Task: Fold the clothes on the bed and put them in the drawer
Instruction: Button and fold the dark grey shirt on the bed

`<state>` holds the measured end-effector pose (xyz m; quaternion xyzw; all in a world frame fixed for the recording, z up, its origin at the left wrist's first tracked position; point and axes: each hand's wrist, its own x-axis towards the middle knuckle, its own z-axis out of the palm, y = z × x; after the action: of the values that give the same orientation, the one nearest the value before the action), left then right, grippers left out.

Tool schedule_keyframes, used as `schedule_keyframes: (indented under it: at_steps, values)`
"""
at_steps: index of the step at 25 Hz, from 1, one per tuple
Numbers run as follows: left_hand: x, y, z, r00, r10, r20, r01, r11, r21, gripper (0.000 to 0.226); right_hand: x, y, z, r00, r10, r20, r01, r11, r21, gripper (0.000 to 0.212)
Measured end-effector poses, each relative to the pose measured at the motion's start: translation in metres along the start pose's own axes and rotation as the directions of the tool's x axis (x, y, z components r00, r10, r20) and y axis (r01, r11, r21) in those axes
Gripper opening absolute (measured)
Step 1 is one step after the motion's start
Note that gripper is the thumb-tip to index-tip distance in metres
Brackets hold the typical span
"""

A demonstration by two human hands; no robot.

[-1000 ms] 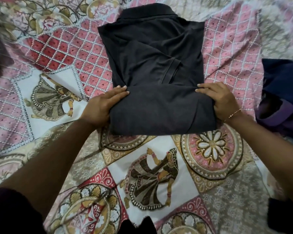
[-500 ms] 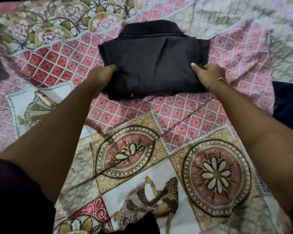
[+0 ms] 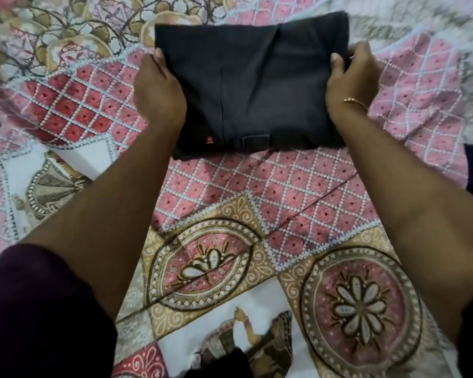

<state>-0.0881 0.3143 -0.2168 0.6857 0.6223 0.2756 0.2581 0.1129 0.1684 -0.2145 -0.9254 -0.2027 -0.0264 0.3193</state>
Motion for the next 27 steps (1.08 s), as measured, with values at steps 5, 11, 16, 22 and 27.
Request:
schedule_keyframes:
  at_steps: [5,11,16,22,27]
  values:
    - [0.008,-0.003,0.018,0.985,-0.116,0.126,0.125,0.990,-0.059,0.056,0.002,0.005,0.016,0.983,0.171,0.072,-0.159,0.976,-0.149,0.033]
    - [0.002,0.003,0.020,0.993,-0.079,0.083,0.094,0.978,-0.188,0.021,0.007,0.016,0.020,0.995,0.085,0.058,-0.091,0.990,0.108,0.014]
    - [0.006,0.010,0.013,0.918,-0.249,0.308,0.366,0.831,-0.419,0.038,0.006,0.011,0.017,0.984,0.127,0.127,-0.136,0.989,0.062,0.025]
    - [-0.004,0.024,-0.016,0.808,-0.247,0.535,0.512,0.742,-0.432,0.032,0.008,-0.007,-0.001,0.907,0.347,0.237,-0.401,0.884,0.239,0.029]
    - [-0.029,0.042,-0.078,0.834,-0.218,0.507,0.519,0.621,-0.587,0.026,-0.032,-0.029,-0.031,0.889,0.320,0.326,-0.445,0.770,0.457,0.031]
